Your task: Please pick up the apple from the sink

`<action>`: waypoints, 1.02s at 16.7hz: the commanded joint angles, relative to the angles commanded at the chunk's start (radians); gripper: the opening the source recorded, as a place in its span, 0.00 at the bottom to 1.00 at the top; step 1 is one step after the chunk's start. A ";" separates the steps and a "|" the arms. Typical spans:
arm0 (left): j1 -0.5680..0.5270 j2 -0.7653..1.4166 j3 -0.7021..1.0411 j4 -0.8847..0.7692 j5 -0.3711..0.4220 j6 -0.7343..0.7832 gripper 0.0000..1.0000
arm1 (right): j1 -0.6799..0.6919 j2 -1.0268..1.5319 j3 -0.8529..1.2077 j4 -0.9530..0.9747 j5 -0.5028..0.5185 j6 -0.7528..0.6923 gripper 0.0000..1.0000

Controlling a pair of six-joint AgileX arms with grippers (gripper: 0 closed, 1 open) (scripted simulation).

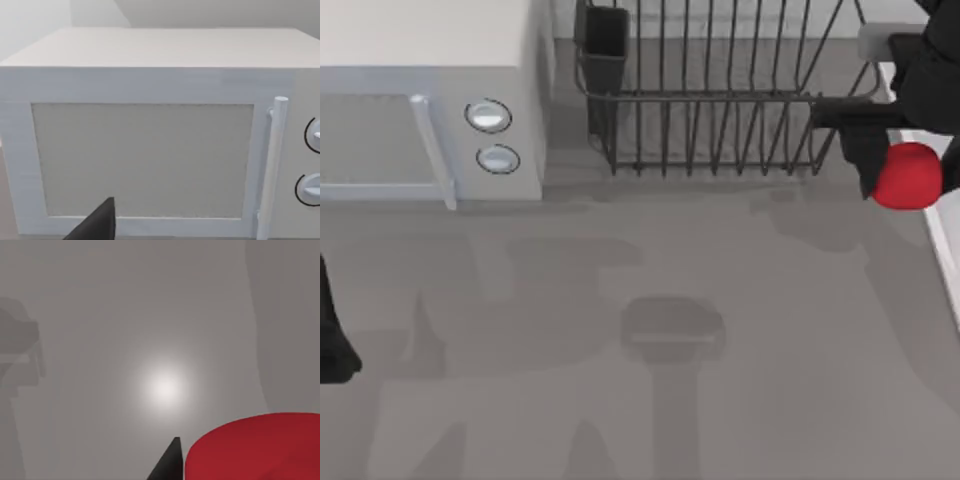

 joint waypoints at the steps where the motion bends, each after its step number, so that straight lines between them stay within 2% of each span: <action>1: 0.000 0.000 0.000 0.000 0.000 0.000 1.00 | 0.066 -0.031 -0.047 0.013 0.001 0.065 0.00; 5: 0.000 0.000 0.000 0.000 0.000 0.000 1.00 | 0.291 -0.137 -0.208 0.055 0.002 0.283 0.00; 8: 0.000 0.000 0.000 0.000 0.000 0.000 1.00 | 0.391 -0.183 -0.280 0.073 0.002 0.380 0.00; 17: 0.000 0.000 0.000 0.000 0.000 0.000 1.00 | 0.407 -0.180 -0.329 0.114 0.001 0.399 0.00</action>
